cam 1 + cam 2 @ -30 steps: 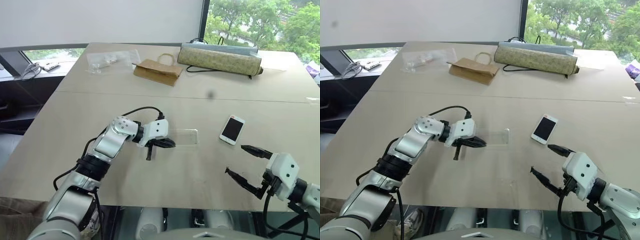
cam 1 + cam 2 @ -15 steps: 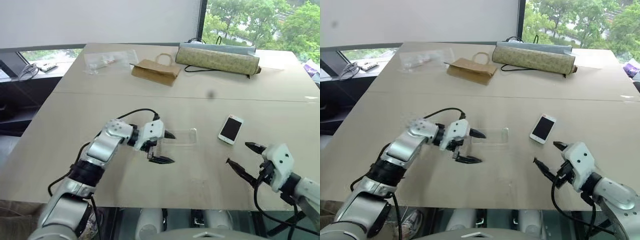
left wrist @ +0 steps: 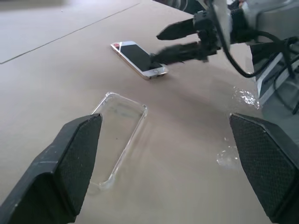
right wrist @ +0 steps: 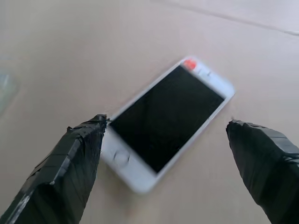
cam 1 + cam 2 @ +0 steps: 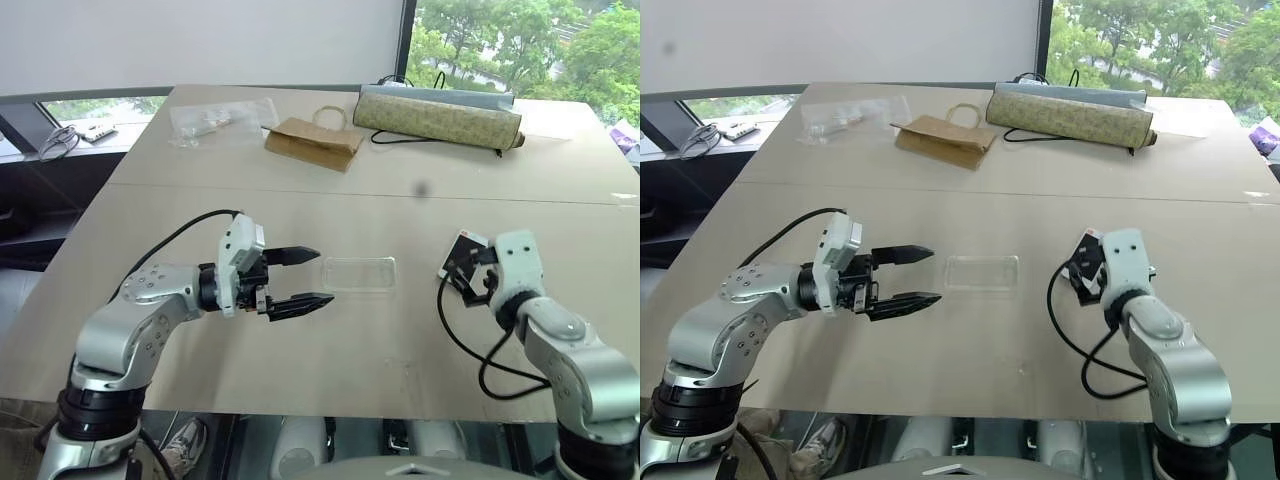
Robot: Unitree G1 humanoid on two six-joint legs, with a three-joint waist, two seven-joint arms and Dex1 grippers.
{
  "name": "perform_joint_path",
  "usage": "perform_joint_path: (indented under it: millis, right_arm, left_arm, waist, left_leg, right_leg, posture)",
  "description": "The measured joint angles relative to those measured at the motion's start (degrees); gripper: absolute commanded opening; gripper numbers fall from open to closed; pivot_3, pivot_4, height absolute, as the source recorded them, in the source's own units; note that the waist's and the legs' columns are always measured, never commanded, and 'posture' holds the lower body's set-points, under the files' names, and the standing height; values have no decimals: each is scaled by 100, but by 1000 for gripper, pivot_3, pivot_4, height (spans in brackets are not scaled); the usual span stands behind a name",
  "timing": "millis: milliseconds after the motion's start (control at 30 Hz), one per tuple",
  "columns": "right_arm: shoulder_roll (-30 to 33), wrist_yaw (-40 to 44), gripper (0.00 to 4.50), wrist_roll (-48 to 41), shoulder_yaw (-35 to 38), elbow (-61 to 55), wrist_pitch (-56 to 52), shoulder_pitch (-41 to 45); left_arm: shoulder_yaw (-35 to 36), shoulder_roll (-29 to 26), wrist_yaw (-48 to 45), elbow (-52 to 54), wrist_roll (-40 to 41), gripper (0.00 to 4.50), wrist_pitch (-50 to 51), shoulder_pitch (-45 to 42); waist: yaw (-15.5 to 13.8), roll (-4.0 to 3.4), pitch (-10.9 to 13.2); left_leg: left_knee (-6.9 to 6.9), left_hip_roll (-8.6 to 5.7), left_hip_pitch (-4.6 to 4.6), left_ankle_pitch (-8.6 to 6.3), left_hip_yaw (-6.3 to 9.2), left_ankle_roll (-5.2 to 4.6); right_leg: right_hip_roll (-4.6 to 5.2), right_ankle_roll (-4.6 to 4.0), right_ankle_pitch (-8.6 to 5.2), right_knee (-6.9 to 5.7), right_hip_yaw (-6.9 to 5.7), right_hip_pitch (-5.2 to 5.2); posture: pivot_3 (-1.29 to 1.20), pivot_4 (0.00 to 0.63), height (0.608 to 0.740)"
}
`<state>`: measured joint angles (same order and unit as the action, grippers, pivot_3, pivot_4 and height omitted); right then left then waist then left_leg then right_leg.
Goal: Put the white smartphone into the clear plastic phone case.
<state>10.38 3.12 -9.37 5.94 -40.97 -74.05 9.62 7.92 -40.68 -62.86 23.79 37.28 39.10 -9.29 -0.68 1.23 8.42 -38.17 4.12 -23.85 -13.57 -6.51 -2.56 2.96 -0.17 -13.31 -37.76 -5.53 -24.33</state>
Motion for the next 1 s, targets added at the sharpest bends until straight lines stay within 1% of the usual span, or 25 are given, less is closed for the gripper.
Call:
perform_joint_path:
  millis: [167, 200, 333, 500, 567, 667, 733, 1000]
  right_arm:
    - [-455, -280, 4500, 96, 87, 274, -651, 419]
    - [-668, -389, 4500, 147, 153, 436, -799, 643]
    - [-1018, -651, 4500, 306, 220, 829, -974, 1053]
    - [-1786, -1074, 4500, 571, 647, 1308, -1061, 1605]
    - [-1900, -1209, 4500, 672, 645, 1416, -1047, 1675]
    - [-1908, -1361, 4500, 809, 578, 1560, -1025, 1675]
    - [-1856, -1368, 4500, 885, 387, 1615, -1020, 1635]
    - [-1395, -1022, 4500, 845, 3, 1494, -1013, 1386]
  left_arm:
    - [124, -216, 10, 36, 127, 4474, 6, 91]
    - [132, -281, -2, 5, 126, 4474, -9, 92]
    - [130, -294, 2, -33, 129, 4474, -41, 92]
    - [121, -295, 84, -31, 214, 4474, -17, 90]
    - [114, -296, 106, -27, 225, 4474, -9, 91]
    - [111, -298, 194, -18, 233, 4474, 12, 91]
    - [110, -299, 234, 6, 237, 4474, 15, 96]
    - [109, -298, 341, 47, 239, 4474, -20, 239]
  waist:
    - [9, -8, 5]
    - [31, -10, 6]
    - [88, -13, 7]
    - [180, -11, 6]
    - [188, -8, 4]
    - [184, 4, -6]
    - [175, 13, -13]
    - [171, 22, -23]
  left_leg:
    - [5, -1, -2, -1, -3, 1]
    - [5, 0, 0, -1, -4, 1]
    - [7, 1, 0, 0, -2, 2]
    - [12, 2, 1, -1, -6, 3]
    - [13, 4, 3, -1, -6, 3]
    - [12, 4, 6, -1, -6, 4]
    - [13, 4, 6, -1, -4, 4]
    - [36, 4, 10, -1, -4, 5]
  right_leg:
    - [-3, 1, 1, 0, 2, -5]
    - [-5, 1, 1, -1, 2, -6]
    - [-4, 1, 1, -3, 0, -7]
    - [-2, 2, 3, -2, 7, -10]
    - [2, 2, 3, -3, 7, -9]
    - [12, 1, 2, -2, 5, -6]
    - [15, -4, -1, 0, 2, -6]
    - [16, -4, -1, 9, 4, -7]
  posture:
    - [0, 150, 740]
    - [0, 150, 740]
    - [0, 150, 740]
    - [0, 150, 740]
    - [0, 150, 740]
    - [0, 150, 740]
    - [0, 150, 740]
    - [0, 150, 740]
